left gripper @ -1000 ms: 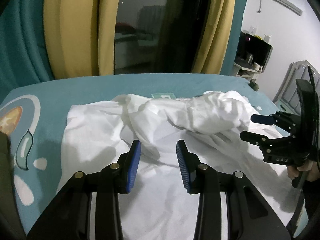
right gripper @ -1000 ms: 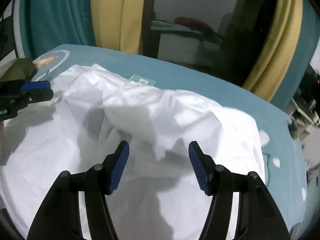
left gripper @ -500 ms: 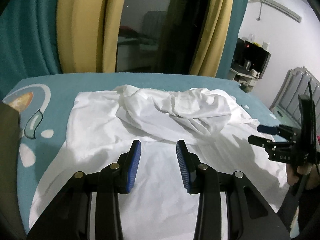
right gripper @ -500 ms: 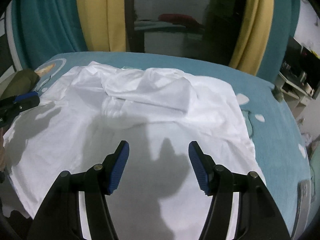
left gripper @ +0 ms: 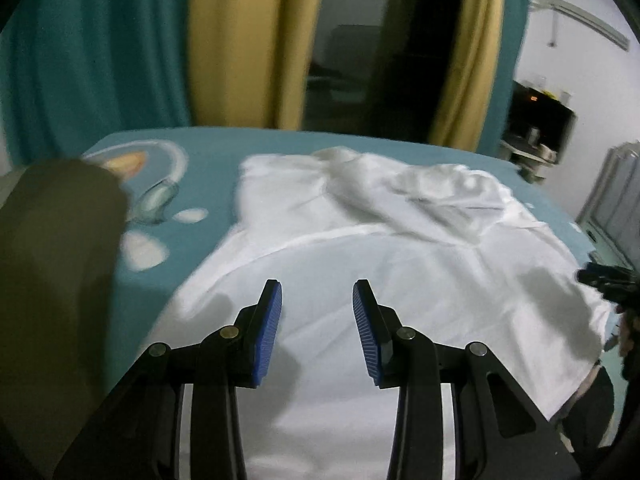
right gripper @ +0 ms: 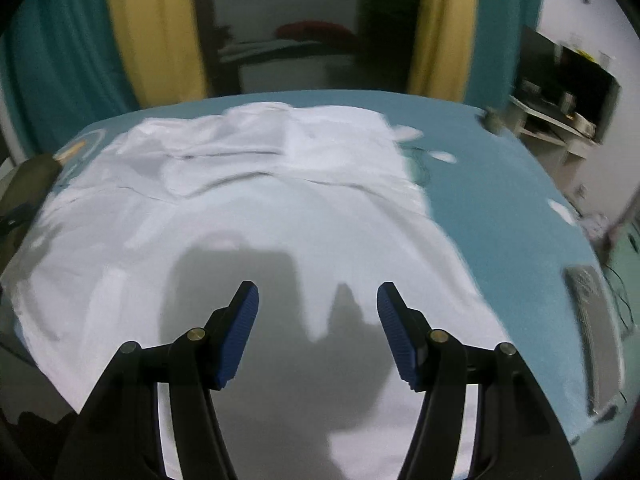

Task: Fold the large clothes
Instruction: 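Move both tools back over the partly folded jacket, then grasp the jacket side edge with both tools and lift it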

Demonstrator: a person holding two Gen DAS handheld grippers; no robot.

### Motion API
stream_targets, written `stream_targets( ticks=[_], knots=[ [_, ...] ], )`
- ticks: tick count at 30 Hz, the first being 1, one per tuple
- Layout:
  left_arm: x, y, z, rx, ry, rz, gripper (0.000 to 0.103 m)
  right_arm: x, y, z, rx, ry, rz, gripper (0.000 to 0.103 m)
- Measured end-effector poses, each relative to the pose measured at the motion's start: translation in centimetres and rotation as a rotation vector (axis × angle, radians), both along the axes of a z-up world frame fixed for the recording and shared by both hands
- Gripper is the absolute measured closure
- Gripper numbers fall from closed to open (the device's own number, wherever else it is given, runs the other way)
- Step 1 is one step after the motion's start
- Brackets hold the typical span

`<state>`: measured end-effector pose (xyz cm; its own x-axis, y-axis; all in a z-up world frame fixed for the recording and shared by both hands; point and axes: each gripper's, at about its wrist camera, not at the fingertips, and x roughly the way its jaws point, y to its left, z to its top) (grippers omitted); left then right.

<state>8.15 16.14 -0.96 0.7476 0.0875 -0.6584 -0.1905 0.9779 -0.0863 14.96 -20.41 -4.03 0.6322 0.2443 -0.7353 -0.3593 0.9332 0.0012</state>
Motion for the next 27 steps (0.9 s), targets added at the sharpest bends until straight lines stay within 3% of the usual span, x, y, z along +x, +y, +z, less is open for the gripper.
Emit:
stream_targets(
  ticks=[2, 9, 14, 18, 27],
  knots=[
    [-1.1, 1.8, -0.2, 0.019, 0.013, 0.052, 0.057, 0.0, -2.4, 0.0, 0.008, 0.001, -0.046, 0.041],
    [-4.2, 7.7, -0.8, 0.036, 0.037, 0.218, 0.052, -0.4, -9.8, -1.8, 0.062, 0.052, -0.23, 0.041],
    [-4.8, 8.8, -2.5, 0.02, 0.095, 0.204, 0.048, -0.8, -12.0, -3.1, 0.095, 0.061, -0.245, 0.041],
    [-5.1, 8.4, -4.3, 0.015, 0.155, 0.153, 0.048, -1.2, -10.6, -3.6, -0.008, 0.027, -0.216, 0.041],
    [-5.5, 7.5, -4.3, 0.09, 0.157, 0.13, 0.047, -3.3, -9.9, -3.9, -0.004, 0.006, -0.163, 0.047]
  ],
)
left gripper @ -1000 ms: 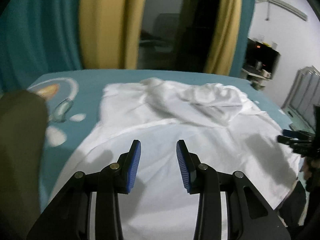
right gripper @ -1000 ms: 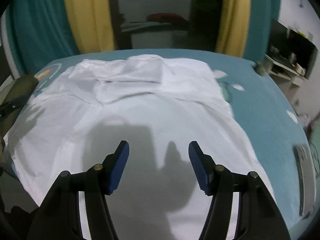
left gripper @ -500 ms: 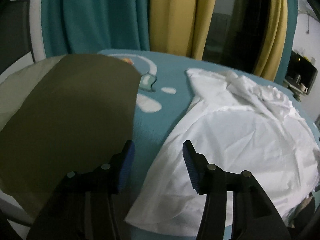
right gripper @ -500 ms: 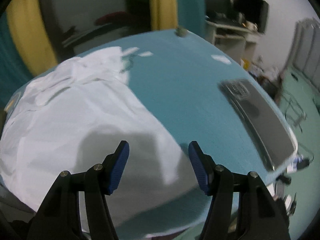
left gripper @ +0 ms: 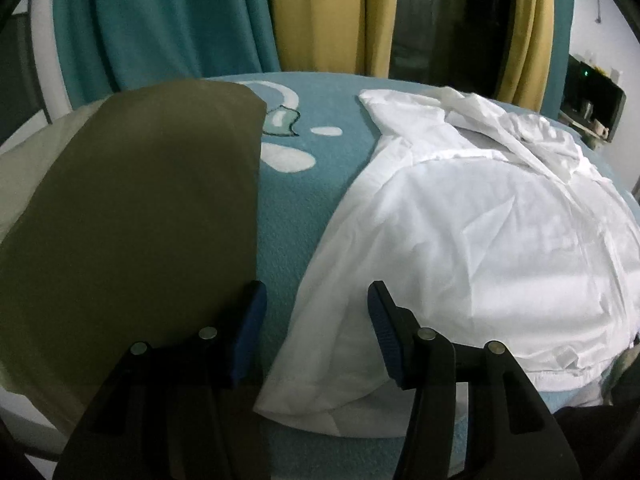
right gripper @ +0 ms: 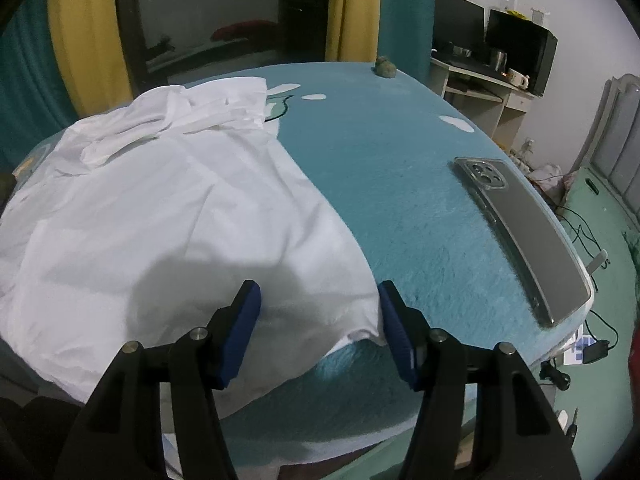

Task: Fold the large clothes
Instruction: 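Grasp the jacket side edge with both tools and lift it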

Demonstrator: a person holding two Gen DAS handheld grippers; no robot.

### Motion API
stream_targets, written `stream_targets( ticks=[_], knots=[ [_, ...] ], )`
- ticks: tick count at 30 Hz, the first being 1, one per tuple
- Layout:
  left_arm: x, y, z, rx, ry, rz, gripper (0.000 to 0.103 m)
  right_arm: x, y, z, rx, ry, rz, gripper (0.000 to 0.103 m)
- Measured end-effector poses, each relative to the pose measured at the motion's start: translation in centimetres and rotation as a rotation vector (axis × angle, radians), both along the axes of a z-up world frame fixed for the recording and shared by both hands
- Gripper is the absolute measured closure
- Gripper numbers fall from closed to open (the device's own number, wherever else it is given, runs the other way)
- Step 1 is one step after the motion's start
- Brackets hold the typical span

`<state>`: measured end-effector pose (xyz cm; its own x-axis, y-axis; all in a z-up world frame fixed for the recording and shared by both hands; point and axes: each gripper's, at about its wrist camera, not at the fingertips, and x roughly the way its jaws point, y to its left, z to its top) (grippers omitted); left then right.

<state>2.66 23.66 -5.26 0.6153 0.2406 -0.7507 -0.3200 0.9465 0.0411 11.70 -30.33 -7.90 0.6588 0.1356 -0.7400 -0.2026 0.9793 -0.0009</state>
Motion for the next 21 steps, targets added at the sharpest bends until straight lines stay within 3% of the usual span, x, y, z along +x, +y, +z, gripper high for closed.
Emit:
stream_targets(
  ticks=[5, 8, 10, 12, 13, 14, 18, 21],
  knots=[
    [-0.3, -0.6, -0.2, -0.019, 0.034, -0.001, 0.048, -0.5, 0.8, 0.0, 0.0, -0.007, 0.014, 0.063],
    [-1.5, -1.7, -0.5, 0.003, -0.01, 0.046, 0.048, -0.8, 0.9, 0.1, 0.007, -0.015, 0.017, 0.066],
    [-2.1, -2.8, -0.8, 0.044, -0.035, 0.051, 0.048, -0.7, 0.9, 0.1, 0.029, -0.005, 0.027, 0.079],
    [-2.2, -3.0, -0.8, 0.029, -0.046, 0.052, 0.049, -0.7, 1.2, 0.2, 0.04, 0.005, 0.045, 0.095],
    [-2.2, -3.1, -0.7, 0.016, -0.045, 0.036, 0.063, -0.7, 1.3, 0.2, 0.045, 0.007, 0.045, 0.096],
    [-2.1, -3.2, -0.6, 0.001, -0.044, 0.006, 0.095, -0.7, 1.3, 0.2, 0.046, 0.006, 0.042, 0.096],
    [-2.7, -3.0, 0.8, -0.067, -0.09, -0.011, 0.099, -0.9, 1.2, 0.4, 0.055, -0.009, 0.02, 0.098],
    [-3.2, -2.9, 3.0, -0.066, -0.157, -0.004, 0.099, -1.0, 0.6, 1.3, 0.083, -0.031, -0.003, 0.098]
  ],
)
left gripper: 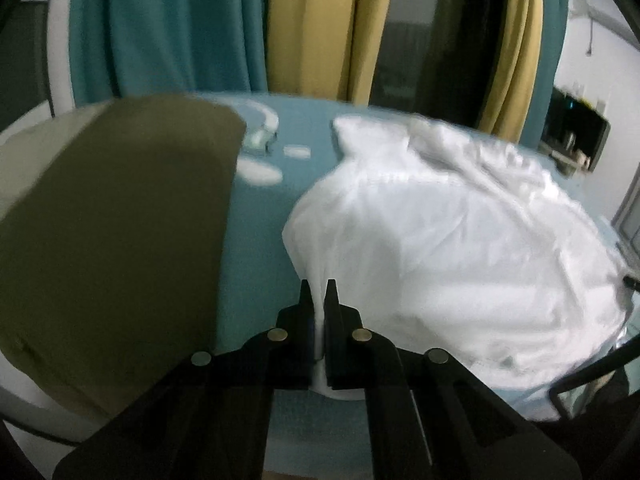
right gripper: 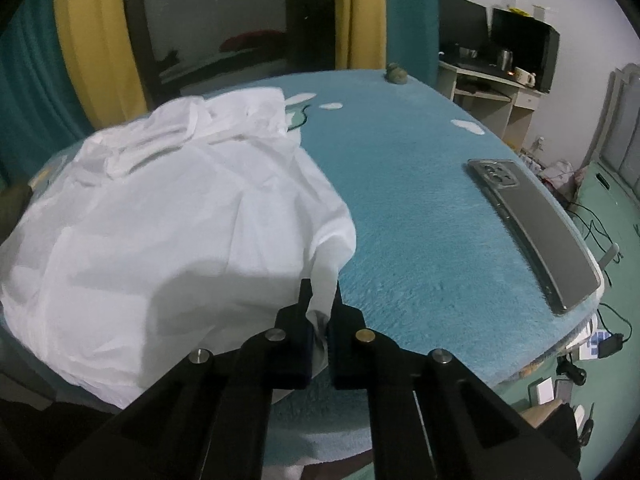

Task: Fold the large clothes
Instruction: 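Grasp the jacket side edge with both tools and lift it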

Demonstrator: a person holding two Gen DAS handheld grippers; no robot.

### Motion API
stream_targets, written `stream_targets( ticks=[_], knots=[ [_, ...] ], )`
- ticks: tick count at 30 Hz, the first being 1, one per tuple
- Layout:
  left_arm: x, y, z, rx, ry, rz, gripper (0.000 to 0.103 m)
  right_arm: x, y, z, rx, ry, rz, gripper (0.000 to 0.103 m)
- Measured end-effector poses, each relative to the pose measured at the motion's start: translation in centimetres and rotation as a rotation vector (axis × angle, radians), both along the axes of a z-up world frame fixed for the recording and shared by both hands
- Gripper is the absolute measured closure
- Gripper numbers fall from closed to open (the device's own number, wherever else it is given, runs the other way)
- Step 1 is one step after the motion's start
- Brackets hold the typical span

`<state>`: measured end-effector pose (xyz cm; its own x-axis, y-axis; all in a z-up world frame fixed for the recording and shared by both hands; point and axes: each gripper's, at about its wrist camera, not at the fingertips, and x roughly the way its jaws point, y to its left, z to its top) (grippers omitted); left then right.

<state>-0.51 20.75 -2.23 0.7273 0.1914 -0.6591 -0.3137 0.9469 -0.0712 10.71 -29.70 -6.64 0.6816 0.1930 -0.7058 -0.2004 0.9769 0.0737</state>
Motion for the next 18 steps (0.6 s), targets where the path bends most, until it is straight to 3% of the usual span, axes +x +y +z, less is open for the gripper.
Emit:
stream_targets(
  ticks=[7, 11, 18],
  knots=[
    [0.8, -0.6, 5.2, 0.007, -0.133, -0.04, 0.099, 0.5, 0.0, 4.0, 0.028, -0.093, 0.013, 0.098],
    [2.3, -0.7, 7.2, 0.022, -0.227, -0.017, 0.099, 1.7, 0.8, 5.8, 0.042, -0.137, 0.024, 0.098],
    [6.8, 0.4, 8.6, 0.033, -0.277, -0.012, 0.099, 5.8, 1.4, 8.0, 0.084, -0.207, 0.007, 0.098]
  ],
)
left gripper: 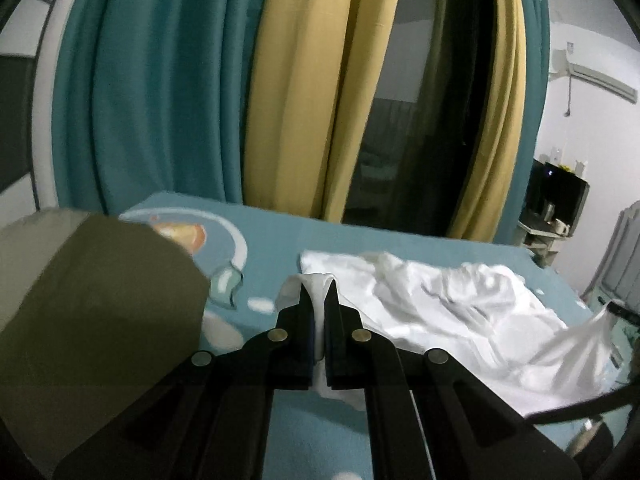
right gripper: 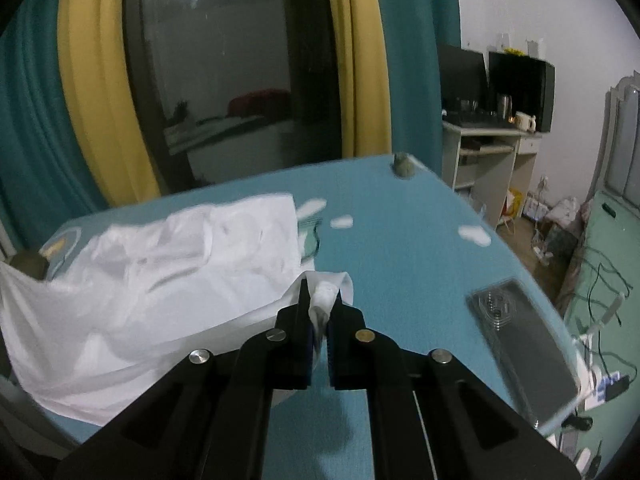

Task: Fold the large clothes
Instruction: 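Grasp the jacket side edge with both tools and lift it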

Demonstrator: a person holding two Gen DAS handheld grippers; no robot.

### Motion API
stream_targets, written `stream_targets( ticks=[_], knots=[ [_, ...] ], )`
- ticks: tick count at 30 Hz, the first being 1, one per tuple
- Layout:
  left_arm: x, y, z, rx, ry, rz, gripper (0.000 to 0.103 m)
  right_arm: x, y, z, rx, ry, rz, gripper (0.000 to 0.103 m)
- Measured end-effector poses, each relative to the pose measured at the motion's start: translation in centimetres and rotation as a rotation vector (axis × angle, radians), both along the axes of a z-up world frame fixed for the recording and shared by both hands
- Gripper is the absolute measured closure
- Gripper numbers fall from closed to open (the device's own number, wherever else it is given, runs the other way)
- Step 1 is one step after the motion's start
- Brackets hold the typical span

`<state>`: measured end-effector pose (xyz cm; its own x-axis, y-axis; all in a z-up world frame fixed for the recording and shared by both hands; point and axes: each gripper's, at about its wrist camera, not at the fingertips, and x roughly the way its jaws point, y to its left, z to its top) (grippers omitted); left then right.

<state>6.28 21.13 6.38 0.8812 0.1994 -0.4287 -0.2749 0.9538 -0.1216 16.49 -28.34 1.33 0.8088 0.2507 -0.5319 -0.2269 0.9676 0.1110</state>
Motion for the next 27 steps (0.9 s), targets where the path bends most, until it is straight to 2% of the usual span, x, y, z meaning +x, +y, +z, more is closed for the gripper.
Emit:
stream_targets(
  ticks=[4, 9, 15, 21, 27],
  knots=[
    [3.2, 0.4, 0.8, 0.04, -0.025, -0.002, 0.099, 2.8, 0.8, 1.4, -0.002, -0.042, -0.01, 0.098],
    [7.5, 2.2, 1.0, 0.029, -0.021, 0.034, 0.099, 6.5, 1.9, 2.4, 0.039, -0.054, -0.027, 0.098],
    [12.3, 4.5, 0.4, -0.004, 0.017, 0.052, 0.099, 10.7, 3.4, 2.7, 0.02, -0.065, -0.027, 0.098],
    [17.2, 5.5, 0.0, 0.004, 0.048, 0.033, 0.099, 15.2, 4.0, 1.9, 0.019, -0.028, -0.03, 0.098],
    [21.5, 7.5, -2.2, -0.029, 0.121, 0.053, 0.099, 19.5, 5.6, 0.7, -0.021, 0.02, -0.018, 0.098]
  ],
)
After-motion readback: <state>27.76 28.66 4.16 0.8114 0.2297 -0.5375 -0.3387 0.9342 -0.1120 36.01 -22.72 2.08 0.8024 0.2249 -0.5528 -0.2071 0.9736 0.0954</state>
